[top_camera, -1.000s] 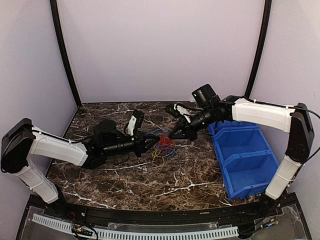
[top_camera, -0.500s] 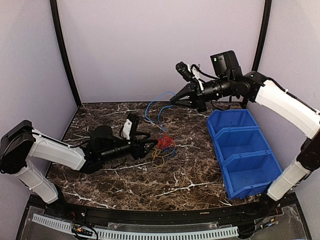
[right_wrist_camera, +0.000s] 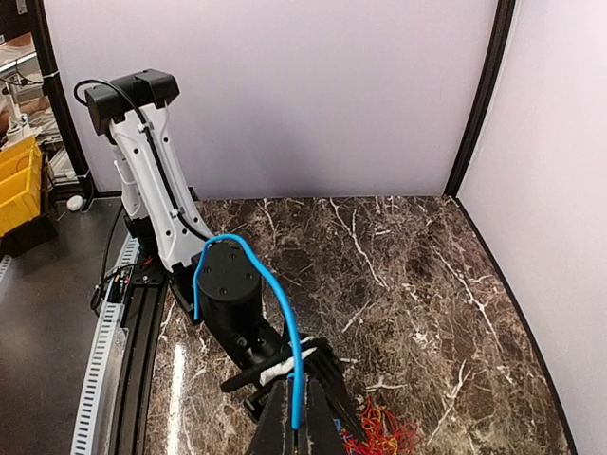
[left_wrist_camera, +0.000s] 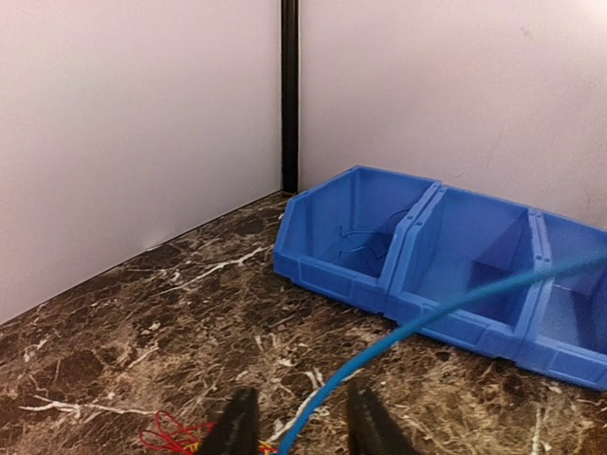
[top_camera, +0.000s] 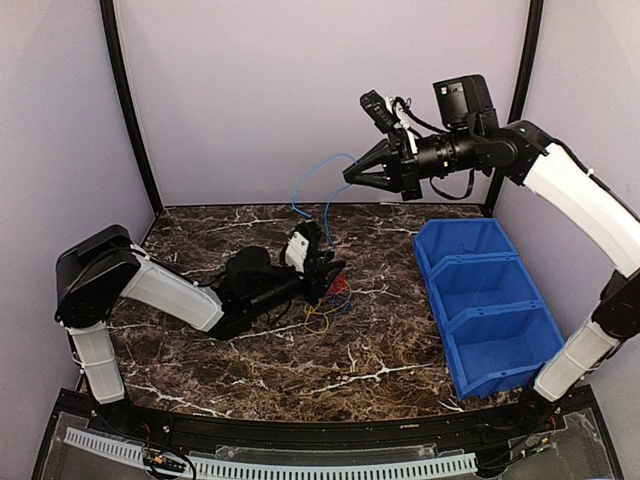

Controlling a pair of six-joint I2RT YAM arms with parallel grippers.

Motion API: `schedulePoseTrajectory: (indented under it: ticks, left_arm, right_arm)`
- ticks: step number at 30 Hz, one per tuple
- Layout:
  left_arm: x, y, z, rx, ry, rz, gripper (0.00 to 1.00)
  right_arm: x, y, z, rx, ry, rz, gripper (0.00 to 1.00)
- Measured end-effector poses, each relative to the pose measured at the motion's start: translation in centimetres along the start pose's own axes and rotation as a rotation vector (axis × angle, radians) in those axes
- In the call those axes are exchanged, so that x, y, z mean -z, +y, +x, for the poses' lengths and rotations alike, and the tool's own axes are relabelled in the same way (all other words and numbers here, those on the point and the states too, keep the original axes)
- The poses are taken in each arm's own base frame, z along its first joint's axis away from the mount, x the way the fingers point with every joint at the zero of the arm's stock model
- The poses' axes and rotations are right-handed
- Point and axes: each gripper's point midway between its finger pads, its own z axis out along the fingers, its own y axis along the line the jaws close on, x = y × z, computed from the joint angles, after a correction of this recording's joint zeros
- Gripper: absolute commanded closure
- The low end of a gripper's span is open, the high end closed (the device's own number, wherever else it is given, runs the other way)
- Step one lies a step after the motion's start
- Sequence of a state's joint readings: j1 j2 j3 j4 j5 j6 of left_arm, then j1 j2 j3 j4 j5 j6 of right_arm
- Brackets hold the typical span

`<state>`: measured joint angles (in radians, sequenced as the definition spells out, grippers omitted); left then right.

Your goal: Untangle the cables

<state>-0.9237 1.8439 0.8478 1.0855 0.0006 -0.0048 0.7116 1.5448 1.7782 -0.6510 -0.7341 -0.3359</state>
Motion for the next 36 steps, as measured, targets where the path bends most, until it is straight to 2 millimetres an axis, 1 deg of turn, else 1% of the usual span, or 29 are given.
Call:
schedulePoseTrajectory:
  ticks: [1,2,3,4,6,7,9,10,11,12,14,16,17,19,21,22,24,27,29,30,32,33,35,36]
  left_arm:
    - [-0.3,0.2,0.6,-0.003,0.009,-0.013,0.78]
    - [-0.5,0.5,1.3,0.000,0.020,-0.031,0.80]
    - [-0.5,0.7,1.7,0.006,0.027,-0.042,0.84]
    - [-0.5,0.9,2.0,0.006,0.032,-0.051,0.86]
    - [-0.1,1.2,2.0,0.018,0.017,-0.070,0.92]
    - [0.2,1.3,1.9,0.026,0.006,-0.076,0.98]
    - [1.3,1.6,1.8,0.039,-0.005,-0.092,1.00]
    - [2.1,1.8,1.5,0.045,-0.011,-0.102,1.00]
    - [2.8,2.0,1.0,0.052,-0.022,-0.114,1.00]
    - [3.6,2.1,0.0,0.058,-0.041,-0.122,1.00]
    - [4.7,2.3,-2.6,0.069,-0.089,-0.130,1.00]
    - [5.9,2.3,-6.6,0.079,-0.161,-0.129,1.00]
    - [6.5,2.3,-8.8,0.084,-0.199,-0.129,1.00]
    - [7.5,2.4,-12.3,0.098,-0.258,-0.129,1.00]
    - [8.5,2.4,-14.8,0.118,-0.293,-0.128,1.00]
    - [9.0,2.5,-15.4,0.132,-0.298,-0.130,1.00]
    - [9.7,2.6,-15.7,0.163,-0.288,-0.134,1.00]
    - [10.5,2.9,-15.0,0.208,-0.245,-0.150,1.00]
    - [10.9,3.1,-14.5,0.226,-0.207,-0.161,1.00]
    - [11.2,3.2,-14.5,0.232,-0.197,-0.166,1.00]
    - [11.9,3.3,-14.5,0.241,-0.176,-0.178,1.00]
    - [12.2,3.4,-14.5,0.243,-0.169,-0.184,1.00]
    - [12.7,3.5,-14.5,0.247,-0.155,-0.192,1.00]
    - [12.9,3.6,-14.4,0.249,-0.146,-0.199,1.00]
  right_arm:
    - [0.1,0.0,-0.3,0.006,-0.004,0.005,1.00]
    - [0.3,-0.1,-0.6,0.013,-0.008,0.011,1.00]
    - [0.4,-0.2,-0.8,0.019,-0.010,0.020,1.00]
    - [0.5,-0.3,-0.8,0.024,-0.008,0.030,1.00]
    - [0.6,-0.6,-0.7,0.032,0.000,0.053,1.00]
    - [0.7,-0.7,-0.6,0.036,0.003,0.065,1.00]
    - [1.0,-1.1,0.0,0.032,0.011,0.084,1.00]
    - [1.1,-1.3,0.6,0.025,0.018,0.092,0.96]
    - [1.2,-1.6,1.3,0.018,0.025,0.101,0.88]
    - [1.2,-1.9,2.1,0.008,0.036,0.111,0.78]
    - [0.8,-2.5,4.3,-0.011,0.063,0.122,0.62]
    - [0.0,-3.0,6.6,-0.031,0.092,0.127,0.51]
    - [-0.5,-3.0,8.0,-0.041,0.109,0.122,0.47]
    - [-1.6,-3.0,10.2,-0.060,0.144,0.105,0.41]
    - [-3.2,-3.1,12.3,-0.063,0.179,0.089,0.38]
    - [-4.1,-3.1,13.3,-0.064,0.196,0.080,0.37]
    - [-5.8,-3.3,14.9,-0.065,0.228,0.066,0.37]
    - [-8.5,-3.4,17.7,-0.077,0.278,0.039,0.37]
    - [-9.6,-3.2,19.3,-0.100,0.308,0.018,0.37]
    - [-9.9,-3.2,19.7,-0.106,0.315,0.012,0.37]
    - [-10.1,-2.9,20.0,-0.115,0.321,0.003,0.37]
    - [-10.2,-2.8,19.6,-0.113,0.314,-0.002,0.37]
    - [-10.1,-2.3,18.5,-0.096,0.289,-0.010,0.36]
    - [-10.0,-1.8,17.7,-0.083,0.274,-0.015,0.33]
